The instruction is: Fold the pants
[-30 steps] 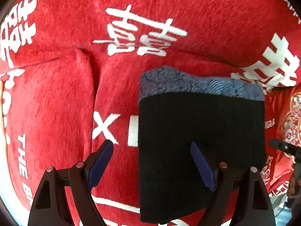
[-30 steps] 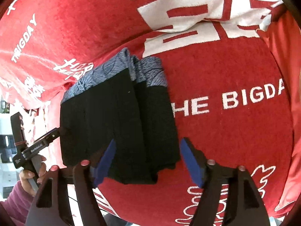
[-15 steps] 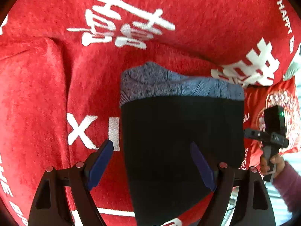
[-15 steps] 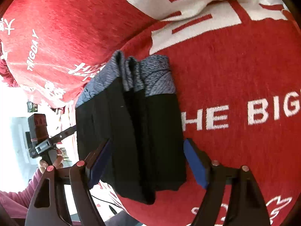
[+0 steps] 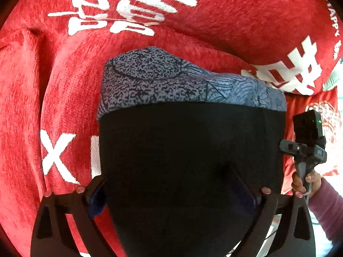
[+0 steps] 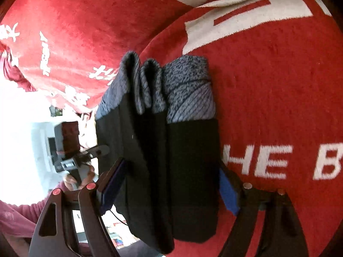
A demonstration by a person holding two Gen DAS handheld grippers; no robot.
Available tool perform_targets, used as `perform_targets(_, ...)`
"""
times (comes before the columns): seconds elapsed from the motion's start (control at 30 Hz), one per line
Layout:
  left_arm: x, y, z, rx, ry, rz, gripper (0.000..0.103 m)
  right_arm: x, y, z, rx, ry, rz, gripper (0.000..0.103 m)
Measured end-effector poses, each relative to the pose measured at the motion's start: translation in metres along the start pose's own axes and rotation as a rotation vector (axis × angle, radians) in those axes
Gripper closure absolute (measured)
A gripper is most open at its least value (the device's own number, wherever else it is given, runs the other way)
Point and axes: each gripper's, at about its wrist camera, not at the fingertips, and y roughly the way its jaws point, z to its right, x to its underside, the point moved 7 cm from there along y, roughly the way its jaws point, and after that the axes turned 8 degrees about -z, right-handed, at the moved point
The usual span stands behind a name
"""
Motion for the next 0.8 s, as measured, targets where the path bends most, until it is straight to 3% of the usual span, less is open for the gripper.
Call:
perform_targets(0.1,0.0,-0.003,0.001,-0.019,-0.02,0.023,0.006,-0.002,-0.002,0.005,-0.02,0.061,0.012,0.021)
perform_targets(0.23,0.006,-0.018,0.015,-0.049,0.012,0.089,0.031,0.0,-0.003,0.0,0.061,0.058,-0.002,0.037)
perform_targets(0.33,0.012,-0.032,0.022,-0.051,0.036,0.113,0.041,0.002,-0.005,-0.008,0.027,0.085,0.015,0.048)
perform_targets(0.53,0.031,-0.059,0.032,-0.055,0.084,0.121,0.043,0.019,-0.024,-0.022,-0.089,0.121,0.079,0.054)
perform_targets(0.8,0.071,-0.096,0.013,-0.071,0.056,0.12,0.043,0.057,-0.01,-0.065,-0.151,0.118,0.067,0.054)
